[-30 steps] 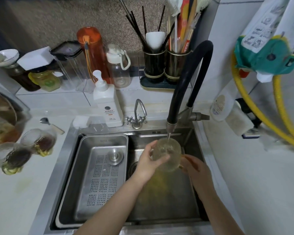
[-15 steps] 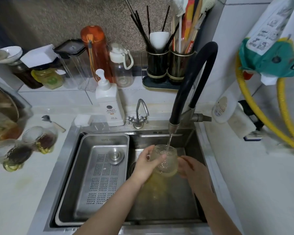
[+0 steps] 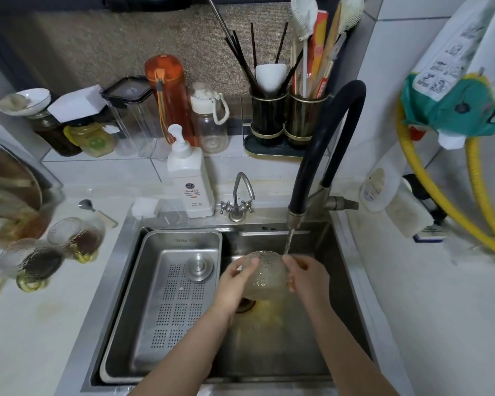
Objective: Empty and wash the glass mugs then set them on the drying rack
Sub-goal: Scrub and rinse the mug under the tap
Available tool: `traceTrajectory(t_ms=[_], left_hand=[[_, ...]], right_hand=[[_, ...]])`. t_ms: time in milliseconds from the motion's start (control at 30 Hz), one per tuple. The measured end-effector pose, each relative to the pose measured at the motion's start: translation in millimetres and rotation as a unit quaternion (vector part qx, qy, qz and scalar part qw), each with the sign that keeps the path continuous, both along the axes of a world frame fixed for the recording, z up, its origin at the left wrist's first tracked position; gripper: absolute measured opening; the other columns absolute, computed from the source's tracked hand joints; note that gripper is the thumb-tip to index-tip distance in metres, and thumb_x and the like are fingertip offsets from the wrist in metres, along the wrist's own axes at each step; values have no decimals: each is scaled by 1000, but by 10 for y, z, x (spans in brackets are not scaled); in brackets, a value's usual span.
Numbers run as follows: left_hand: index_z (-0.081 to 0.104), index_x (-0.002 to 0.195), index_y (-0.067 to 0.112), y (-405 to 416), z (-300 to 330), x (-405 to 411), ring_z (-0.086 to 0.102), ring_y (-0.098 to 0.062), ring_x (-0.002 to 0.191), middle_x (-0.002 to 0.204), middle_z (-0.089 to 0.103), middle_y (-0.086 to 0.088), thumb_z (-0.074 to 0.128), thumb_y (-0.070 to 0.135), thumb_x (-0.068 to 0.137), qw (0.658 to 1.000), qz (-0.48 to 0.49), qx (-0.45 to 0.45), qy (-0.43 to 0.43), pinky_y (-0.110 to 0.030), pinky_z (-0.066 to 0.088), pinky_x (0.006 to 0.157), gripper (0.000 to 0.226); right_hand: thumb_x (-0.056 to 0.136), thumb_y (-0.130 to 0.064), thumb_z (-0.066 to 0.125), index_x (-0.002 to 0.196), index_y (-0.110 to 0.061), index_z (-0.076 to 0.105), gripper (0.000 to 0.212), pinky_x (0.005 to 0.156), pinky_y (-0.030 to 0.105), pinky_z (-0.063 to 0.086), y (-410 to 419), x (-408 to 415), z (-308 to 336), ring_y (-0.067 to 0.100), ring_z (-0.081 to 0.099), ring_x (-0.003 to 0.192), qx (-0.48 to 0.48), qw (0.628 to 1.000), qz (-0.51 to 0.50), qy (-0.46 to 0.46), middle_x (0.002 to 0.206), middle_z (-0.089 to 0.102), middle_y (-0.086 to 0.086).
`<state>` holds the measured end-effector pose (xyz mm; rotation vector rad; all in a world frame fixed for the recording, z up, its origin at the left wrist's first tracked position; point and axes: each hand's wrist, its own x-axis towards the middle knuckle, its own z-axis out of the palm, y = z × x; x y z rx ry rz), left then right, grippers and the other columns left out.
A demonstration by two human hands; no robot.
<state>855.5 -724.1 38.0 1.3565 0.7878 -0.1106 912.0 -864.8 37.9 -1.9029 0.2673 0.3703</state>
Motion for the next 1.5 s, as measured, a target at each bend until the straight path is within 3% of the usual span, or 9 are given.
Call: traceTrajectory(t_ms=[300, 467, 600, 833, 967, 1067, 1200, 1333, 1500], left_hand=[[59, 116, 28, 120, 106, 15, 61, -18, 105, 112, 67, 2, 57, 61, 81, 996, 25, -72, 33, -32, 51, 78, 48], [41, 139, 31, 12, 201, 132, 48, -18, 126, 139, 50, 6, 62, 60, 78, 999, -13, -53, -5, -42, 38, 107, 70], [20, 149, 21, -226, 310, 257, 31, -21, 139, 153, 28, -1, 68, 52, 77, 995, -84, 40, -32, -35, 28, 112, 92], [44, 128, 29, -434, 332, 427, 52, -21, 115, 122, 58, 2, 54, 85, 56, 913, -252, 318, -53, -42, 45, 98, 92], [50, 120, 27, -262, 398, 329, 58, 12, 95, 105, 61, 20, 82, 35, 69, 946, -232, 202, -106, -5, 45, 78, 62], [42, 127, 28, -125, 367, 208, 54, 19, 89, 107, 53, 24, 82, 14, 69, 966, -176, 134, -138, 0, 44, 70, 72], [51, 117, 31, -226, 378, 191, 58, 20, 86, 102, 60, 21, 78, 5, 72, 970, -167, 84, -157, -4, 46, 72, 59], [39, 140, 29, -116, 297, -57, 51, 0, 117, 129, 51, 12, 80, 24, 72, 967, -213, 79, -115, -23, 48, 97, 80], [36, 140, 30, 7, 366, -79, 49, 8, 102, 130, 47, 11, 76, 22, 76, 974, -153, 87, -144, -4, 48, 69, 76]], right_hand=[[88, -41, 57, 74, -5, 65, 40, 72, 37, 52, 369, 324, 287, 22, 62, 65, -43, 997, 55, -42, 68, 65, 7], [94, -38, 52, 71, -10, 61, 37, 57, 26, 44, 151, 220, 311, 12, 48, 53, 11, 998, 32, -45, 58, 53, 0], [95, -30, 52, 87, -7, 65, 27, 58, 22, 45, -149, 85, 249, 14, 53, 59, 60, 997, 14, -38, 66, 57, 3], [93, -31, 55, 97, -19, 70, 21, 94, 53, 50, -617, -137, 105, 29, 66, 93, 107, 994, -8, 5, 91, 72, 9], [91, -21, 59, 99, -21, 72, 15, 93, 39, 52, -625, -252, 219, 21, 67, 96, 145, 989, 33, -16, 94, 74, 0], [90, -20, 61, 99, -22, 71, 14, 86, 28, 52, -506, -229, 314, 14, 66, 95, 122, 988, 80, -52, 96, 72, -2], [93, -21, 57, 97, -24, 68, 13, 73, 19, 48, -495, -257, 357, 11, 64, 92, 149, 987, 47, -45, 96, 70, -3], [89, -12, 60, 94, -17, 72, 14, 75, 22, 51, -561, -507, 198, 19, 67, 90, 188, 982, 6, -21, 89, 74, 3], [87, -18, 61, 93, -20, 73, 13, 81, 31, 51, -369, -459, 259, 24, 65, 91, 192, 979, 48, -39, 91, 73, 4]])
